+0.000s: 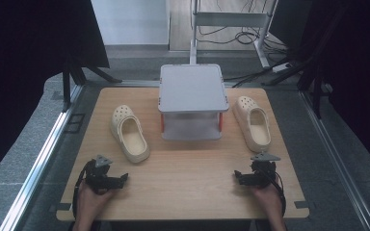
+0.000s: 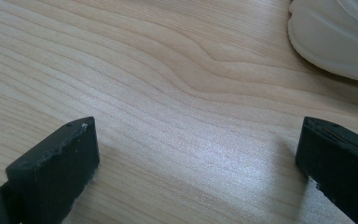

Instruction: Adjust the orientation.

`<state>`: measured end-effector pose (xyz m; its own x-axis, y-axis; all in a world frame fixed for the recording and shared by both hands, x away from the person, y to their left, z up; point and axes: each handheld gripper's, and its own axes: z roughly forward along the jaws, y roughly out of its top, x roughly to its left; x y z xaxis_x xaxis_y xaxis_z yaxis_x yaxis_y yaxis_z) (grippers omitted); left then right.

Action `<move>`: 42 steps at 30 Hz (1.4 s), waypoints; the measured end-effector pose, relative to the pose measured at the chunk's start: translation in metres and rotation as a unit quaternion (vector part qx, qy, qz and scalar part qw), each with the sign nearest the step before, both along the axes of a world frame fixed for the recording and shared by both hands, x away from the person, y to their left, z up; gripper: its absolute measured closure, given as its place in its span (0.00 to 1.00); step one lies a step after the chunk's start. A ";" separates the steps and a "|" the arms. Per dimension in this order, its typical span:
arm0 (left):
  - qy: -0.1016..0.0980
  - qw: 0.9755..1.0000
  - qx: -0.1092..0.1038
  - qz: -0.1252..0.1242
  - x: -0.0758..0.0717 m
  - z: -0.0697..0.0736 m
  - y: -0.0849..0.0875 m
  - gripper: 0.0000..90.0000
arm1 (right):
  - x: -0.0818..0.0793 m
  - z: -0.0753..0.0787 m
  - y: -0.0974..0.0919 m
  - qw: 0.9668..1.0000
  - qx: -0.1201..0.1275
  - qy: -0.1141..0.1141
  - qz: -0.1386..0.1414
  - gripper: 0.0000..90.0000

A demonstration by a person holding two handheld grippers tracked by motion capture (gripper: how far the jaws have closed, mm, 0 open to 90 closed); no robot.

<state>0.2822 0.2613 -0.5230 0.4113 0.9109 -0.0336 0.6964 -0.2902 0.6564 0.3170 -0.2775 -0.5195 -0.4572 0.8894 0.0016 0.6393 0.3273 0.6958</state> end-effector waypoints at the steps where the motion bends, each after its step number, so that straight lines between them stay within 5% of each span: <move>1: 0.000 1.000 0.000 0.000 0.000 0.000 0.000 0.00 | 0.000 0.000 0.000 1.000 0.000 0.000 0.000 0.00; 17: 0.000 1.000 0.000 0.000 0.000 0.000 0.000 0.00 | 0.000 0.000 0.000 1.000 0.000 0.001 0.003 0.00; 25: 0.000 1.000 0.000 0.000 0.000 0.000 0.000 0.00 | 0.001 0.013 0.002 1.000 -0.001 0.007 0.012 0.13; 33: 0.000 1.000 0.000 0.000 0.000 0.000 0.000 0.00 | 0.009 0.036 0.037 0.997 0.029 0.004 0.074 0.19; 42: 0.000 1.000 0.000 0.000 0.000 0.000 0.000 0.00 | 0.026 0.061 0.092 0.990 0.021 0.003 0.138 0.20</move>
